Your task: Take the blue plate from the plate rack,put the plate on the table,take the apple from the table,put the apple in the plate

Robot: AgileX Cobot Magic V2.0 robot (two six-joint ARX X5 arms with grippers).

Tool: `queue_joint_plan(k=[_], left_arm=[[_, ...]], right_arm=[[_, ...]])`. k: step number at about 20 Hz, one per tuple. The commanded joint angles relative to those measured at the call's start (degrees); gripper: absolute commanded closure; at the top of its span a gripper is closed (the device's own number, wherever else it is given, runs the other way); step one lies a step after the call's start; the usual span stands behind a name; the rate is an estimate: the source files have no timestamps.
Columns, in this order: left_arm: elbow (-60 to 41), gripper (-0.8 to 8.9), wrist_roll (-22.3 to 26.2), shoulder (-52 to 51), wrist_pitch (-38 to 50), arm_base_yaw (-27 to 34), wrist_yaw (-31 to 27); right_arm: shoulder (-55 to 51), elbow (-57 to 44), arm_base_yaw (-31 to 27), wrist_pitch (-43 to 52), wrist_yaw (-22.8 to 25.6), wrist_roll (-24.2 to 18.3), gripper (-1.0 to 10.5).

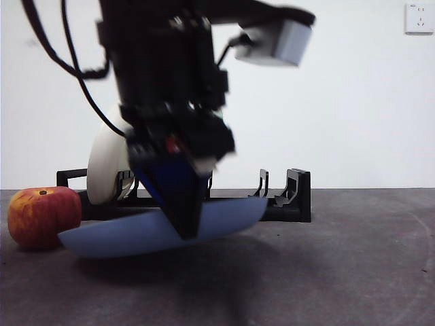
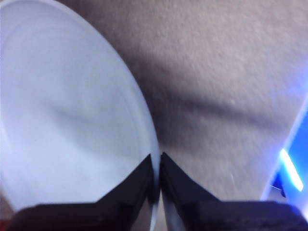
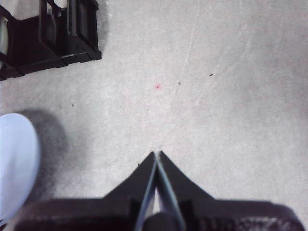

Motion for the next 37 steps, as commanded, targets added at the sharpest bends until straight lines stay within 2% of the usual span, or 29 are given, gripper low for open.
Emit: queue_joint_plan(k=[1,5,12,13,16,18,25,26,28,29,30,34,37], left_arm=[[-0.09,8.22,1.09,4.90,1.62,-0.17,0.24],[-0.09,8.21,1.01,8.66,2.05,-0.46,1.66],[-0.09,8.10,-1.33,8.52,2.89,-0.63,2.86],[-0.09,7.96,-1.70,8.50,2.89,-0.66,2.82],[-0.09,6.76,-2.49,8.02,2.80,-0.66,2.80],[-0.09,6.51,-3.10,6.86,2.84,-0.63,2.78],[-0.07,6.56,-6.36,-3.37,1.62,-0.66,2.93],[-0.07,6.57,-7.26,-5.77,0.70,-0.66,3.34],[-0.07,6.68,-9.46,-11.02,-1.18,-0.68,4.83],[-0.07,7.40,-10.88,-14.05,-1.99,-0.70,4.96],[-0.07,8.28,-12.20,-17.14,-2.84,-0.70,4.98],[0.13,8.22,-18.32,-30.21,-7.17,-0.68,4.24],[1.99,8.22,-21.14,-38.25,-14.62,-0.63,-1.05]], right_arm=[[0.02,0.37,0.04,0.20,-0.04,0.42,9.5],[0.02,0.37,0.07,0.17,-0.04,0.22,9.5],[0.02,0.37,0.07,0.17,-0.04,0.00,9.5],[0.02,0.37,0.04,0.15,-0.04,0.00,9.5],[0.02,0.37,0.07,0.09,-0.07,0.00,9.5],[0.02,0.37,0.07,0.11,-0.09,0.00,9.5],[0.02,0.37,0.07,-1.42,-0.26,0.00,9.5],[0.02,0.37,0.07,-1.55,-1.20,-0.26,9.5],[0.02,0.37,0.11,-0.72,-7.30,-4.00,9.5],[0.02,0.37,0.48,0.07,-10.49,-5.53,9.5],[0.02,0.37,1.38,1.09,-12.66,-5.70,9.5],[0.85,0.37,9.03,7.23,-12.90,-1.33,9.4],[4.79,0.37,18.21,13.35,-12.70,2.89,9.4]])
